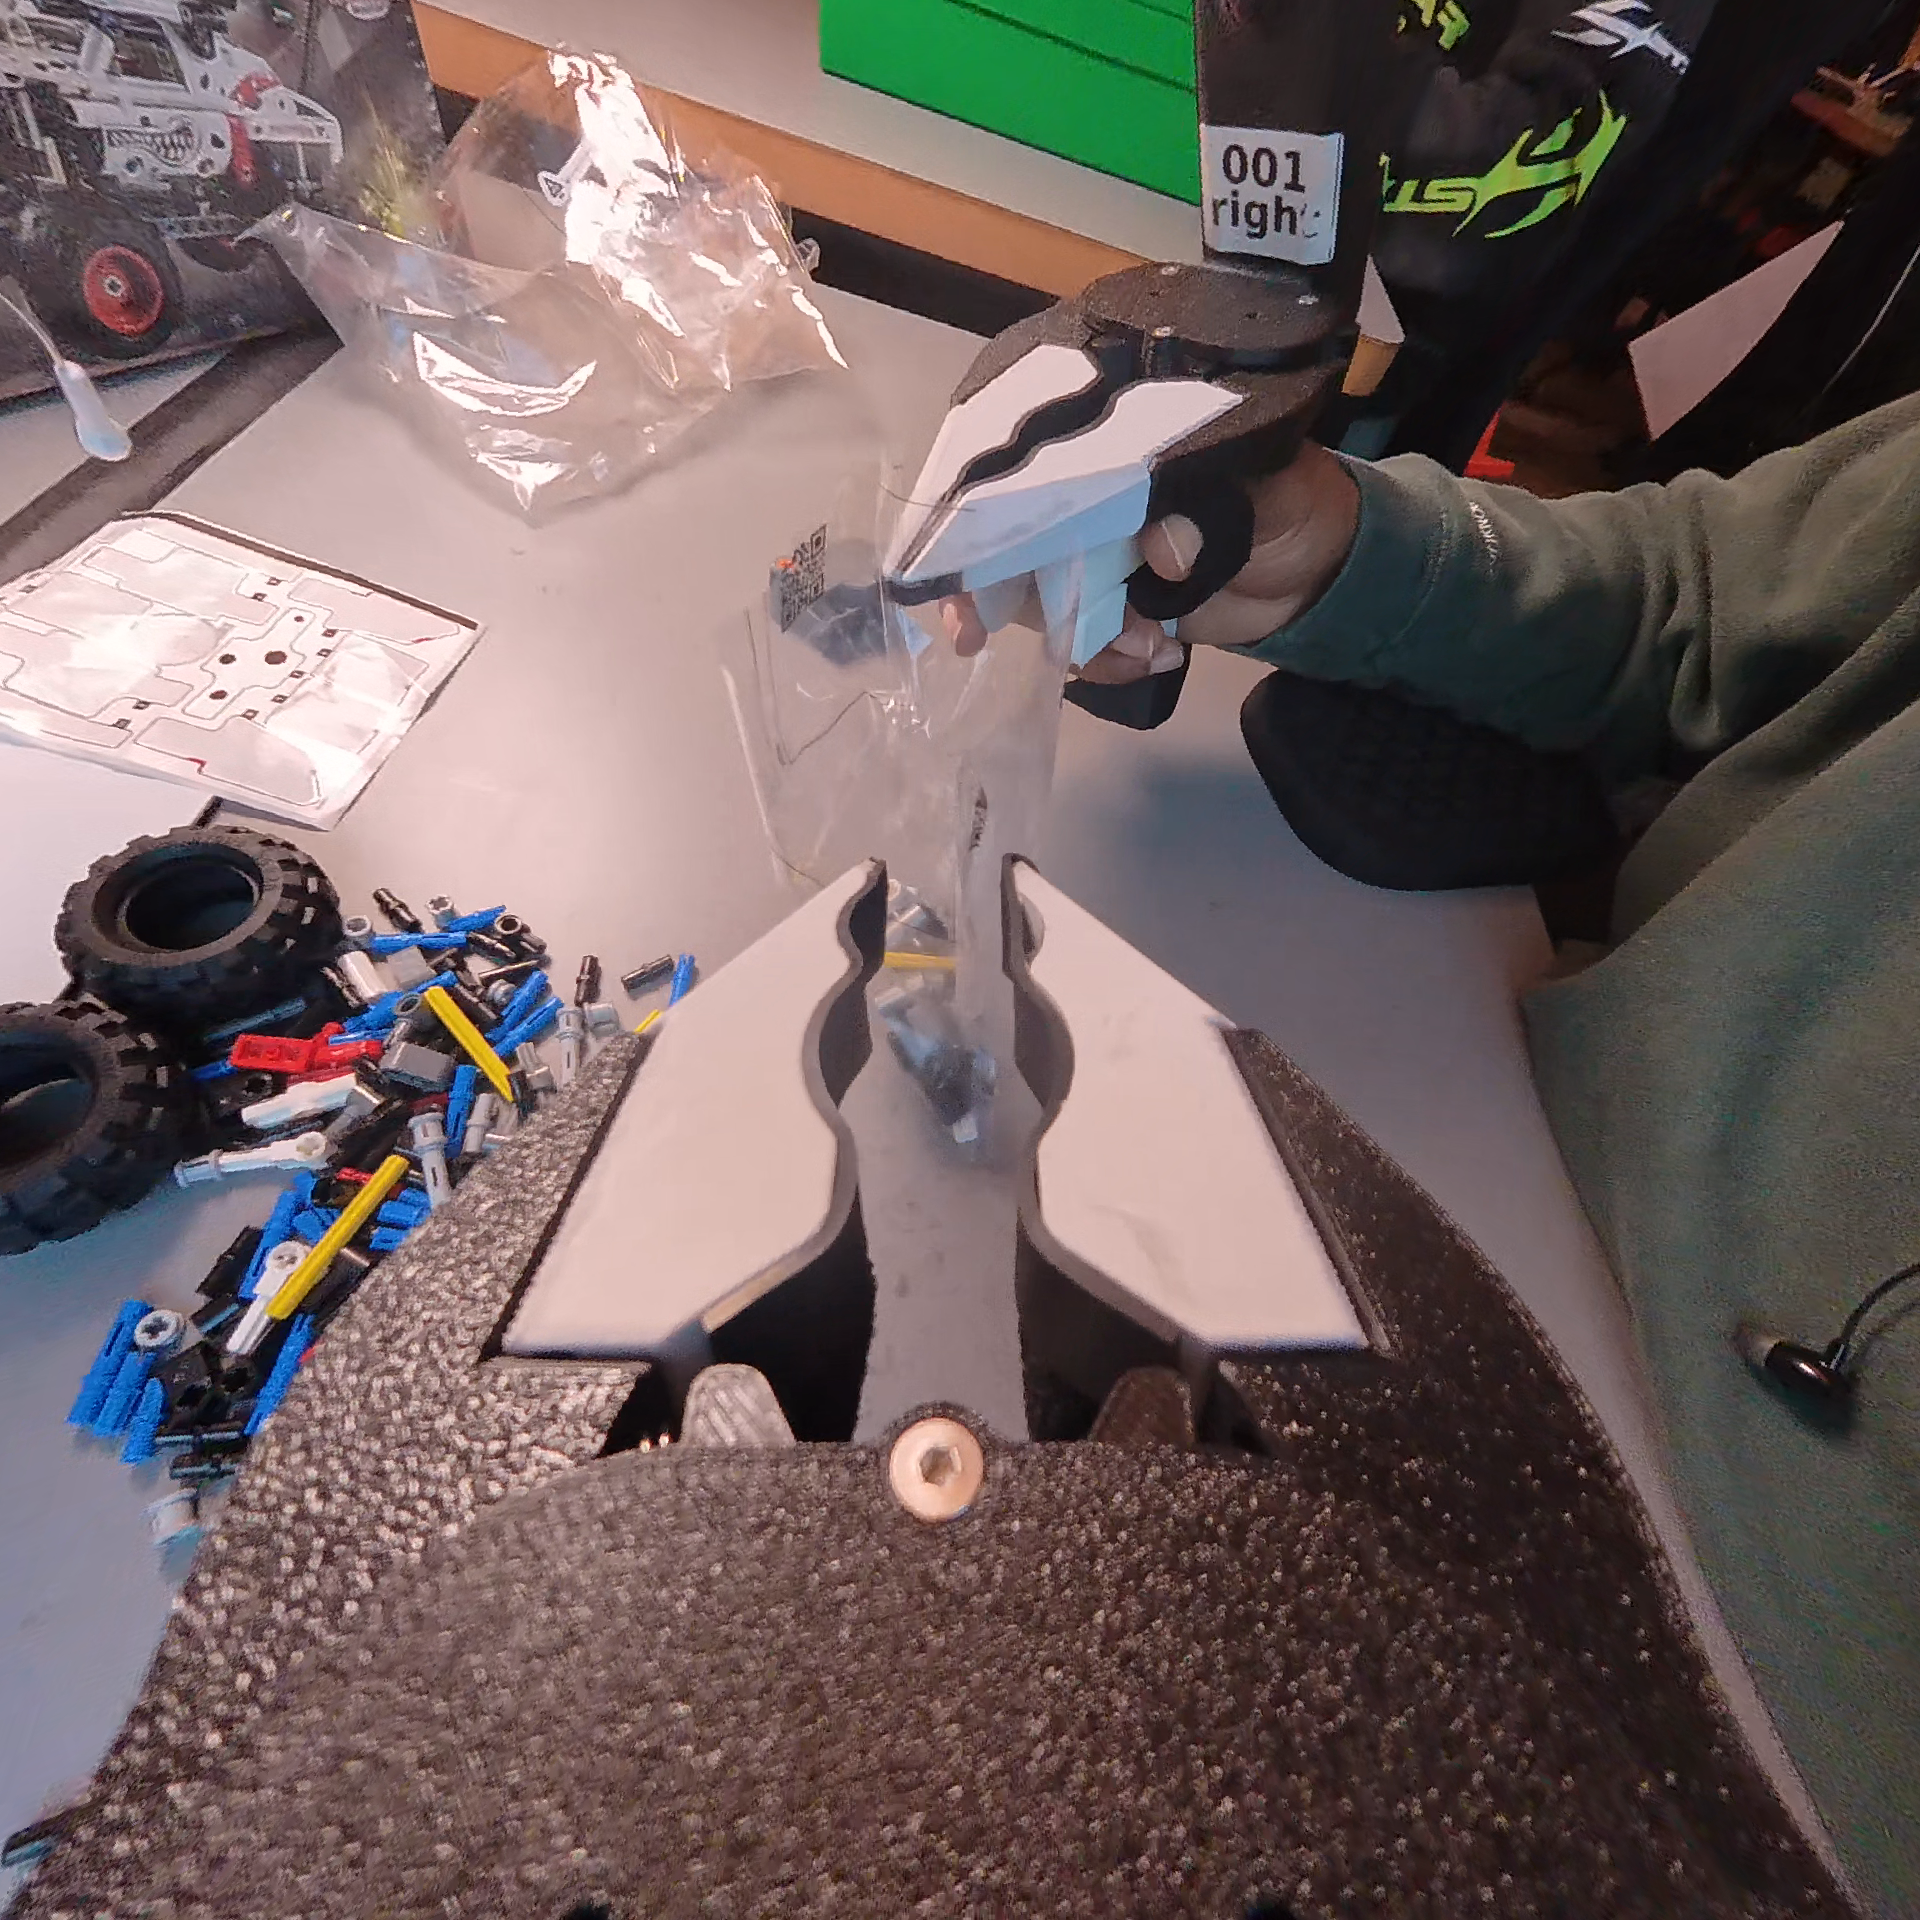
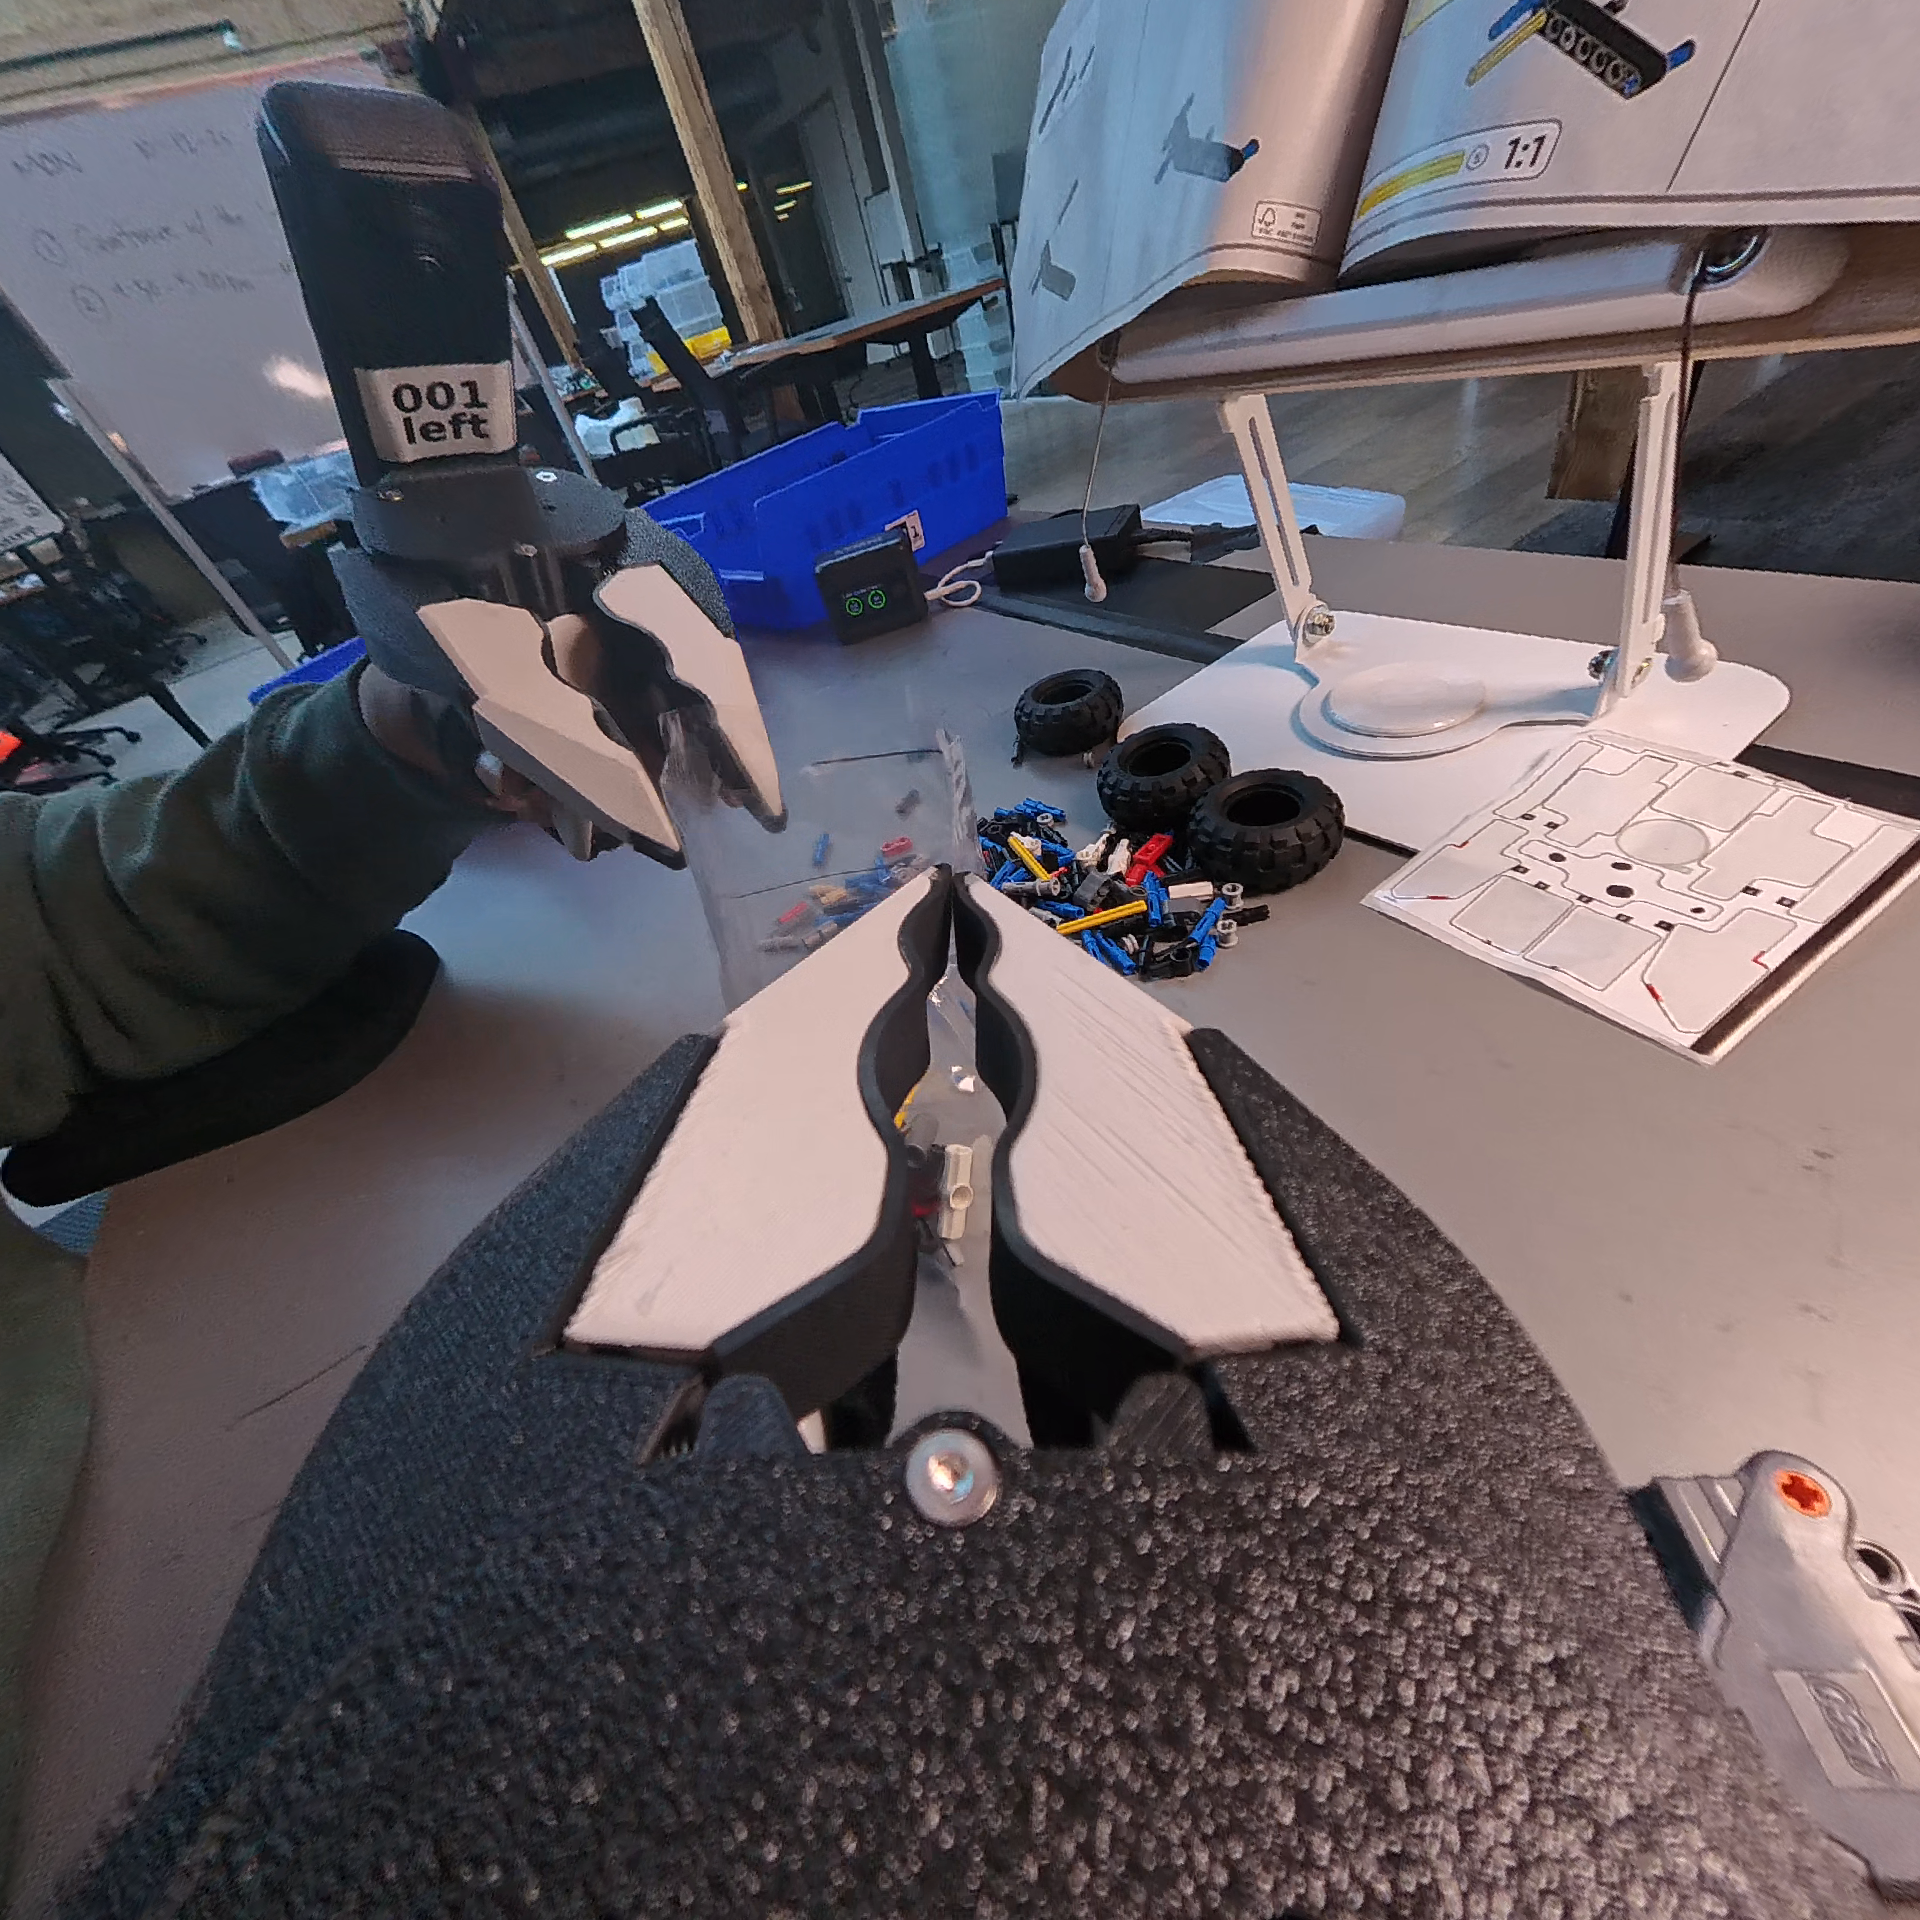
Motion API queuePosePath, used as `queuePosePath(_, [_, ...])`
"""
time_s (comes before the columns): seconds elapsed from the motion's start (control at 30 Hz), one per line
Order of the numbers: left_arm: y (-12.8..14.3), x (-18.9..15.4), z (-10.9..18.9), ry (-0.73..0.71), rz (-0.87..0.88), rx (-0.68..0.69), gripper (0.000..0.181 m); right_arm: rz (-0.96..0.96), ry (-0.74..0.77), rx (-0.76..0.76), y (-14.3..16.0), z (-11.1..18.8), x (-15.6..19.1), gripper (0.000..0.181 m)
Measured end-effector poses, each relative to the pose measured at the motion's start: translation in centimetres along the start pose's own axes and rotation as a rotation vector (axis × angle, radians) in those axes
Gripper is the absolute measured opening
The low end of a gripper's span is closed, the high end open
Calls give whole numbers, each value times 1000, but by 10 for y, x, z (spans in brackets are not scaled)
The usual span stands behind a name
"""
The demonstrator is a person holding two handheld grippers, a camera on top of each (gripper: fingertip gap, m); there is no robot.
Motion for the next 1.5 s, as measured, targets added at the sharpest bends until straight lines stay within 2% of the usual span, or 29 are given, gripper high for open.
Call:
queuePosePath(0.1, [2,0,-3,-8,8,-13,3,3,-2,0,0,1,1,0])
queuePosePath(0.2, [3,0,2,-34,-17,5,0,2,-4,0,0,1,0,0])
queuePosePath(0.33, [8,-8,29,-5,-32,-41,0,20,-55,3,2,1,2,1])
queuePosePath(0.47, [25,-28,65,23,-52,-48,0,147,-126,108,0,-8,3,16])
queuePosePath(0.63, [53,-44,89,14,-28,-70,0,324,-120,331,-2,-55,-15,10])
queuePosePath(0.8, [61,-47,100,-27,-39,-113,1,584,-92,664,15,-114,-36,9])
queuePosePath(0.87, [63,-48,102,-33,-46,-130,2,638,-101,741,22,-128,-41,10])
queuePosePath(1.13, [73,-49,106,-53,-49,-161,4,659,-135,753,13,-152,-39,8])
queuePosePath(1.2, [75,-50,106,-62,-54,-156,4,646,-145,764,15,-156,-39,3])
queuePosePath(1.37, [77,-52,109,-99,-66,-151,3,649,-186,830,15,-154,-36,1])
queuePosePath(1.5, [78,-52,111,-123,-68,-155,3,633,-198,823,11,-152,-37,2])
Point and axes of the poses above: each gripper's, where its closed fingertips meet, z back along the fingers, y out of its underside, x = y × z across the jaws, the point moved 10 cm from there along z, back along the fingers, and after that the axes turned 10 degrees about -z, right-handed, at the moved point
